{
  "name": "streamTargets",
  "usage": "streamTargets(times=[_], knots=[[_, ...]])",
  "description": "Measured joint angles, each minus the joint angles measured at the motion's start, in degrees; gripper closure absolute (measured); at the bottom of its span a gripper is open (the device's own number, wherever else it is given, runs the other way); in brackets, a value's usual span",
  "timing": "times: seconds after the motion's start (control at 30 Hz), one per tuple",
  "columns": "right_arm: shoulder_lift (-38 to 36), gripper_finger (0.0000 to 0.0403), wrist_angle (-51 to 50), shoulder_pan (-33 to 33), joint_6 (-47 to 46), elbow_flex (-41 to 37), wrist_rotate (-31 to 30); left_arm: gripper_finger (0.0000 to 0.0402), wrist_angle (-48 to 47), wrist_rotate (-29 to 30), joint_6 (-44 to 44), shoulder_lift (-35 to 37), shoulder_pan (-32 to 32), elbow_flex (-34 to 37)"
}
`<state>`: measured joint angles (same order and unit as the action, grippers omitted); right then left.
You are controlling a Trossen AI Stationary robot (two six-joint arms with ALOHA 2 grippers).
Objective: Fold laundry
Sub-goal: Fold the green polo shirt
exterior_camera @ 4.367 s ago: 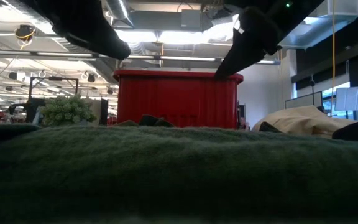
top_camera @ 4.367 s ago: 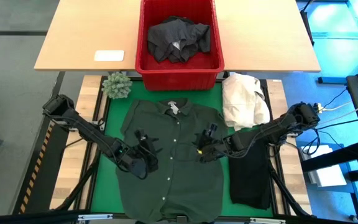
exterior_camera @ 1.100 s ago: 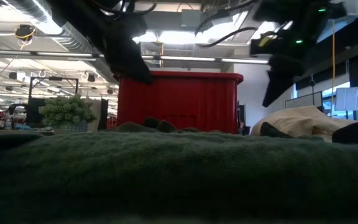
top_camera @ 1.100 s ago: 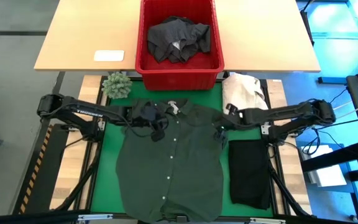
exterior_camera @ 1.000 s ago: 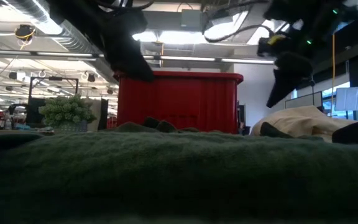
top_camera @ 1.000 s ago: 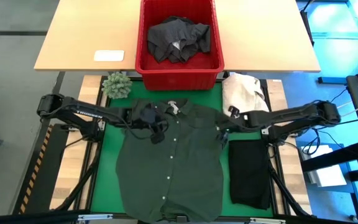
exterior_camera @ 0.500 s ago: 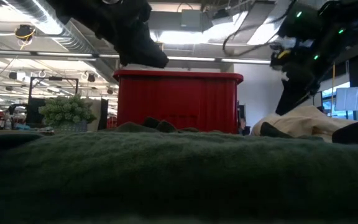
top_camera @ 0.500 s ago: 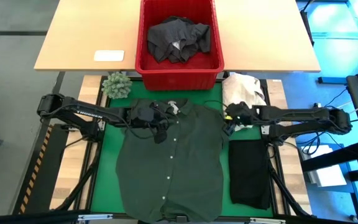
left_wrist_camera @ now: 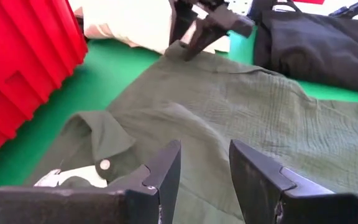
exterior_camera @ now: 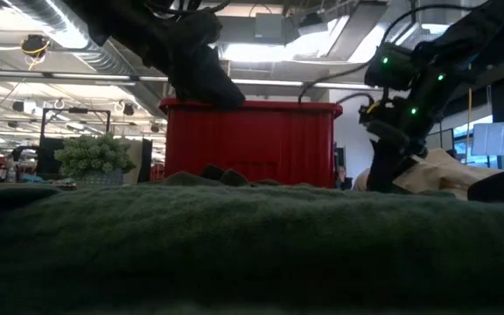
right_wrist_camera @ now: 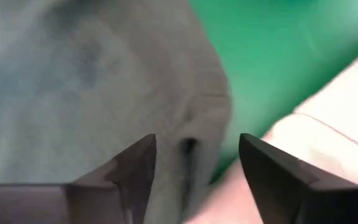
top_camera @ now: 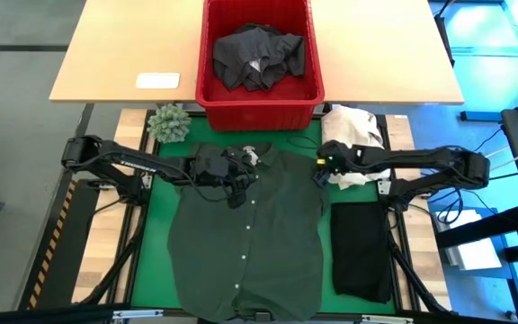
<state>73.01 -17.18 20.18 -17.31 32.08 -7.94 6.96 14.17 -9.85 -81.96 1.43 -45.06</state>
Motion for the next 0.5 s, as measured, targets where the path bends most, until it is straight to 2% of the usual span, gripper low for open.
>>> streamTargets(times=[0.13,0.3,0.37,0.5], knots=[[1.9,0.0251,0.8,0.1,2.6,0.0,0.0,0.0271,0.2,0.0,-0.1,-0.3,0.0,0.0],[1.5,0.0376,2.0,0.1,3.5,0.0,2.7,0.0271,0.5,-2.2,0.8,-0.3,0.2,0.0],[0.9,0.0389,3.6,0.1,4.1,0.1,4.3,0.0271,0.6,-3.9,3.2,-0.6,0.5,0.0],[0.6,0.0382,4.7,-0.3,4.1,2.8,8.7,0.0271,0.6,-5.4,6.2,-1.6,1.1,0.1]])
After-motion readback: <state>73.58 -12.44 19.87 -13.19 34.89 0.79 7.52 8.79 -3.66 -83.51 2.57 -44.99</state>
